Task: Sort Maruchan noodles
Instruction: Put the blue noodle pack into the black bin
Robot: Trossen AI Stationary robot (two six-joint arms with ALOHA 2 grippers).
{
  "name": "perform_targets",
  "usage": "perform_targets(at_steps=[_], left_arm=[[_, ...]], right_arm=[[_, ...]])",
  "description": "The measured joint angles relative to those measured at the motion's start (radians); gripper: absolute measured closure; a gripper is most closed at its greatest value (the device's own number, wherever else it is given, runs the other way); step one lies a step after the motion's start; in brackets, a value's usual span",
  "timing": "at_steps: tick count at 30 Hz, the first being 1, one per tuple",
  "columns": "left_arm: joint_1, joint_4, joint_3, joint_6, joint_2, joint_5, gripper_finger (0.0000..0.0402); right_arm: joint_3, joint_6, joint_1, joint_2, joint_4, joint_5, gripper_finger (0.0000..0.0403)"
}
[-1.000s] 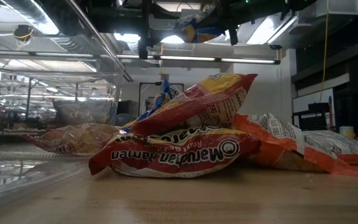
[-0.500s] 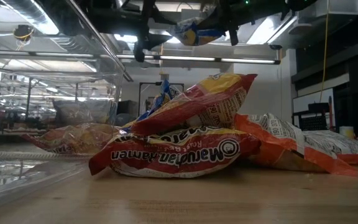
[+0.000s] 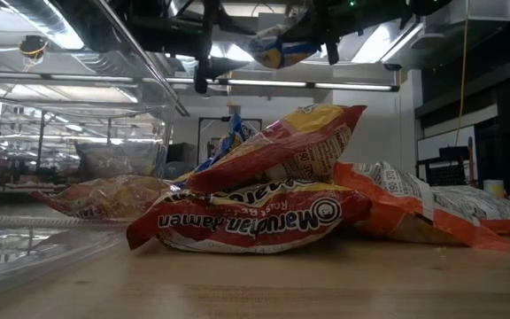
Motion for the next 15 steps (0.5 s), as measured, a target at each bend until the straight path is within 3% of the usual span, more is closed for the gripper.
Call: perform_targets(at_steps=[6,15], left_arm=[[-0.003,0.025,0.0,-0.029,0.0,-0.06,0.0088],[-0.008,0.05,0.0,-0.028,0.0,-0.076,0.0083]], right_arm=[[0.0,-0.005,0.0,0.0,0.0,0.034,0.04],[0.0,0.001,0.0,0.0,0.021,0.03,0.04]])
